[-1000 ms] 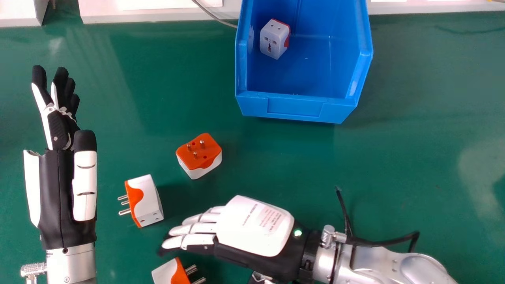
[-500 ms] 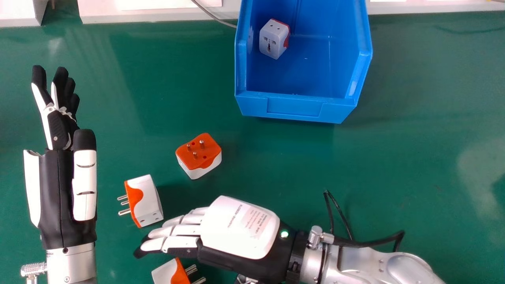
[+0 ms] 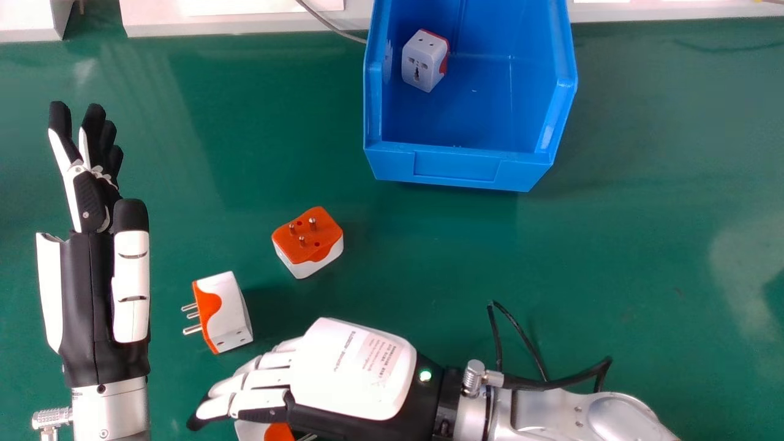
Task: Pick all objects and put in blue box
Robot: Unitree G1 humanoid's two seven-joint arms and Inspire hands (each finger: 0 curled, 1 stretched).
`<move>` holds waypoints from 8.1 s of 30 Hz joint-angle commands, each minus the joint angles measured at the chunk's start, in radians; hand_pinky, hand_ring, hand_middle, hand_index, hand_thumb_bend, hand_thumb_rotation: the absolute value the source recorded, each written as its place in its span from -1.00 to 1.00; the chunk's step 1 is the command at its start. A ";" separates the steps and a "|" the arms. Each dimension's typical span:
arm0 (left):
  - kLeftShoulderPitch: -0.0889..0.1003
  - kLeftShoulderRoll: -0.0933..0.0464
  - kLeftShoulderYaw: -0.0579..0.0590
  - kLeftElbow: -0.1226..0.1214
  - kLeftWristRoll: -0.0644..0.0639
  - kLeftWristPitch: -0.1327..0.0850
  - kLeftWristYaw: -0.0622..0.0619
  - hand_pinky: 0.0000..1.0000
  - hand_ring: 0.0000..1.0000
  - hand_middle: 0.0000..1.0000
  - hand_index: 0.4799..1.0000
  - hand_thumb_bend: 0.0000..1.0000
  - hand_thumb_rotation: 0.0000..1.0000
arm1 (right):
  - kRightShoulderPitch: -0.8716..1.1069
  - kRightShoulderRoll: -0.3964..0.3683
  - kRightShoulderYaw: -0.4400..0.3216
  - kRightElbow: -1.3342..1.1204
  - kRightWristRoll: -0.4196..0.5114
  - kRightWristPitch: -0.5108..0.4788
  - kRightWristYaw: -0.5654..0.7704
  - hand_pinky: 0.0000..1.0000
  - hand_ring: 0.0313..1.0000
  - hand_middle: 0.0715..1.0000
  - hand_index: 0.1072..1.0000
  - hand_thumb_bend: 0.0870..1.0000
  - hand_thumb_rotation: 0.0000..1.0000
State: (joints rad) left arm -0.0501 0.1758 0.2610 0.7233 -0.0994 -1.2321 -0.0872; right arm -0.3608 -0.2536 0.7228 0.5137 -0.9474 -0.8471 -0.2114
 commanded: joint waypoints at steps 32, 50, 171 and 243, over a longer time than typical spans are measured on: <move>-0.006 0.009 0.002 -0.005 -0.016 -0.018 -0.005 1.00 1.00 1.00 0.97 -0.09 0.94 | -0.028 -0.004 -0.074 -0.007 0.167 -0.061 0.092 -0.40 -0.27 -0.11 -0.10 0.01 -0.98; -0.006 0.010 0.003 -0.003 -0.012 -0.020 -0.006 1.00 1.00 1.00 0.97 -0.02 0.90 | -0.036 -0.143 -0.262 -0.154 0.269 -0.093 0.113 -0.43 -0.29 -0.13 -0.14 -0.03 -1.00; -0.013 0.004 0.001 -0.006 -0.026 -0.018 -0.006 1.00 1.00 1.00 0.98 -0.17 0.85 | -0.273 0.100 0.294 0.344 -0.111 0.034 -0.140 -0.45 -0.28 0.05 0.08 0.20 -0.94; -0.019 0.007 -0.002 0.002 -0.059 -0.011 -0.051 1.00 1.00 1.00 0.98 -0.14 0.75 | -0.406 -0.242 -0.471 -0.189 0.149 -0.011 -0.077 -0.78 -0.65 -0.11 -0.16 -0.03 -1.00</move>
State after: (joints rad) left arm -0.0590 0.1755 0.2590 0.7286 -0.1579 -1.2319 -0.1321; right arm -0.7130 -0.5066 0.2732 0.3087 -0.8201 -0.8687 -0.2707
